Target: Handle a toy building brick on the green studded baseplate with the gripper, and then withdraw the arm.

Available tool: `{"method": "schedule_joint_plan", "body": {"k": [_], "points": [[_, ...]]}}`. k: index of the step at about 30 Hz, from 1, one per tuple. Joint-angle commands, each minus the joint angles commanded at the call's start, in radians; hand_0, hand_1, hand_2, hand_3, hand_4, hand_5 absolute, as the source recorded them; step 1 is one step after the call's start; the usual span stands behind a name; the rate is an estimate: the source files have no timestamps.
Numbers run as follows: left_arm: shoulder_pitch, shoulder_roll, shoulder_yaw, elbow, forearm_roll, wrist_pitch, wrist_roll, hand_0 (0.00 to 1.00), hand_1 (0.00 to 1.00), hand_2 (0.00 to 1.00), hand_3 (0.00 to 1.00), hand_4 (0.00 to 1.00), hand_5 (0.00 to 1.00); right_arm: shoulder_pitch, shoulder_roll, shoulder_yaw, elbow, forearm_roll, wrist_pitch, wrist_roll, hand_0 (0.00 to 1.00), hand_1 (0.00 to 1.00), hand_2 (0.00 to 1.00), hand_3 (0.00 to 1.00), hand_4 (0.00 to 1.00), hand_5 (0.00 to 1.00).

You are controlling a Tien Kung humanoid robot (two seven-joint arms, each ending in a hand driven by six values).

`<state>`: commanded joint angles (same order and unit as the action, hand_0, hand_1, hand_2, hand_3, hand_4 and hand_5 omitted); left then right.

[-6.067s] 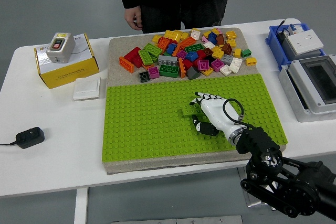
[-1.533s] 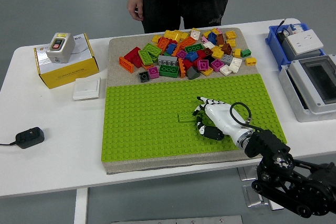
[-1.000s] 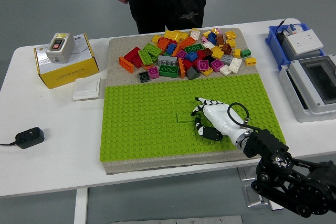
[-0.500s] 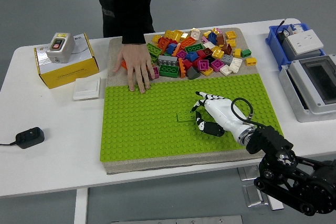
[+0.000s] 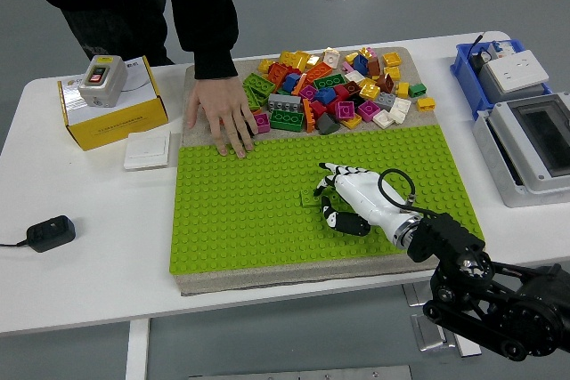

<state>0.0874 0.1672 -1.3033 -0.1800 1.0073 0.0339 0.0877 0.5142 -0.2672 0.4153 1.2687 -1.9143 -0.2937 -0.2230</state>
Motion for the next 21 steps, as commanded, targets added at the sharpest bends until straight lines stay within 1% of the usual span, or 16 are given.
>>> {"method": "schedule_joint_plan", "body": {"k": [6,21], "points": [[-0.001,0.0,0.0,0.0,0.0,-0.001,0.0,0.682,0.689,0.665,0.733,0.416,0.422,0.004,0.008,-0.008,-0.03,-0.005,0.01,-0.006,0.854,0.937,0.981,0.672,0.225,0.386],[-0.004,0.0,0.001,0.0,-0.001,-0.001,-0.001,0.682,0.689,0.663,0.734,0.416,0.421,0.007,0.007,-0.02,-0.031,-0.017,0.028,-0.017,0.855,0.935,0.977,0.672,0.217,0.379]]}}
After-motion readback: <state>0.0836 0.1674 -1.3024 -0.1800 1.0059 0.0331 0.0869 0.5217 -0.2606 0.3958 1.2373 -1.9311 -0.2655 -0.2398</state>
